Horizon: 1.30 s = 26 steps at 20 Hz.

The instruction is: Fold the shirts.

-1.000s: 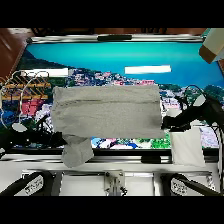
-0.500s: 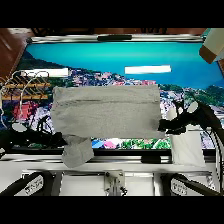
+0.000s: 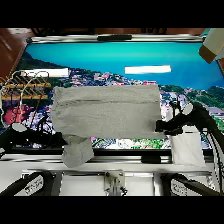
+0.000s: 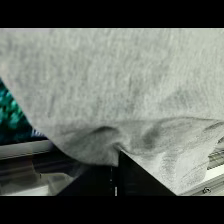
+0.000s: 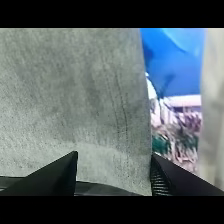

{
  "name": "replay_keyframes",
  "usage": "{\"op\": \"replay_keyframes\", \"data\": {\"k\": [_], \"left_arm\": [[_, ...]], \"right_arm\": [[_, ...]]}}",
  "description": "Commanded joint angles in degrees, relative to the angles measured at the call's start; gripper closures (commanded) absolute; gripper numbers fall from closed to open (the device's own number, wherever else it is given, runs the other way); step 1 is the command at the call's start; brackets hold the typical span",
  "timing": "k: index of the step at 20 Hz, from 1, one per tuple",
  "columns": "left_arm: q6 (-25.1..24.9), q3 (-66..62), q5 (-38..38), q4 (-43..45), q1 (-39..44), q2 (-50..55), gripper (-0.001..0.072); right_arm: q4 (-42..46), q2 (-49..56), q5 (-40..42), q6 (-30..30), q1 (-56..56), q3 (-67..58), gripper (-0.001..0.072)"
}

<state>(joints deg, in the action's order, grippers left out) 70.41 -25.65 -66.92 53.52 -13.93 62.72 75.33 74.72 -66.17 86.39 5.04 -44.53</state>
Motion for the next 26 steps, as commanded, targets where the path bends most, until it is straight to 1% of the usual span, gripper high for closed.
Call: {"op": "replay_keyframes", "data": {"k": [1,2,3,4,5,6,7,9,12,14,16,20,22,24,25,26], "left_arm": [[-0.59,-1.55,0.31,0.02,0.02,-0.04,0.0674],[-0.79,-2.62,0.33,0.02,0.02,-0.04,0.0674],[-0.85,-4.02,0.31,0.02,0.02,-0.04,0.0674],[-1.36,-6.12,-0.09,0.04,0.02,-0.04,0.0674],[-2.43,-8.61,-0.9,0.04,0.0,-0.04,0.0674],[-4.39,-11.96,-2.25,0.02,-0.04,-0.04,0.0674],[-6.73,-15.67,-3.91,0.13,-0.04,0.0,0.0675],[-6.93,-22.29,-3.72,1.79,-0.04,0.17,0.0675],[-6.69,-29.57,3.08,1.77,-0.02,3.15,0.0675],[-6.29,-34.69,4.07,0.98,-0.02,8.9,0.0675],[-4.24,-40.89,3.89,0.52,-0.02,16.09,0.0675],[-4.13,-53.46,3.85,-6.34,0.11,28.94,0.0675],[-4.04,-58.03,3.89,-9.42,0.46,34.1,0.0675],[-2.1,-59.69,4.76,-9.42,0.76,37.73,0.0675],[-0.79,-59.76,4.96,-9.42,0.76,39.01,0.0675],[-0.02,-59.76,4.76,-9.42,0.72,40.11,0.0662]], "right_arm": [[0.72,0.11,1.55,2.29,-2.08,0.85,0.0314],[0.02,0.09,1.46,2.29,-2.05,0.81,0.049],[0.02,0.02,1.07,2.21,-2.05,0.52,0.0642],[-0.04,-0.13,0.55,1.16,-2.05,-0.28,0.0638],[-0.2,-0.63,0.2,-1.29,-2.05,-1.66,0.0638],[-0.46,-1.64,0.2,-4.42,-2.05,-3.82,0.0638],[-0.17,-2.71,0.79,-5.9,-2.05,-6.23,0.0638],[0.17,-3.69,5.03,-5.14,-2.05,-11.65,0.0639],[0.13,1.2,10.01,-4.28,-2.05,-19.74,0.0639],[0.22,7.89,11.15,-4.28,-2.05,-25.4,0.0639],[0.17,14.29,11.34,-4.02,-2.05,-32.06,0.0639],[0.11,24.28,11.8,-2.73,-2.14,-43.45,0.0639],[0.22,27.8,11.98,-2.49,-2.8,-45.88,0.0638],[0.74,30.01,12.22,-1.81,-3.69,-45.86,0.0635],[1.05,30.75,12.22,-1.49,-3.8,-45.86,0.0588],[1.01,30.95,12.2,-1.49,-3.78,-45.86,0.0388]]}}
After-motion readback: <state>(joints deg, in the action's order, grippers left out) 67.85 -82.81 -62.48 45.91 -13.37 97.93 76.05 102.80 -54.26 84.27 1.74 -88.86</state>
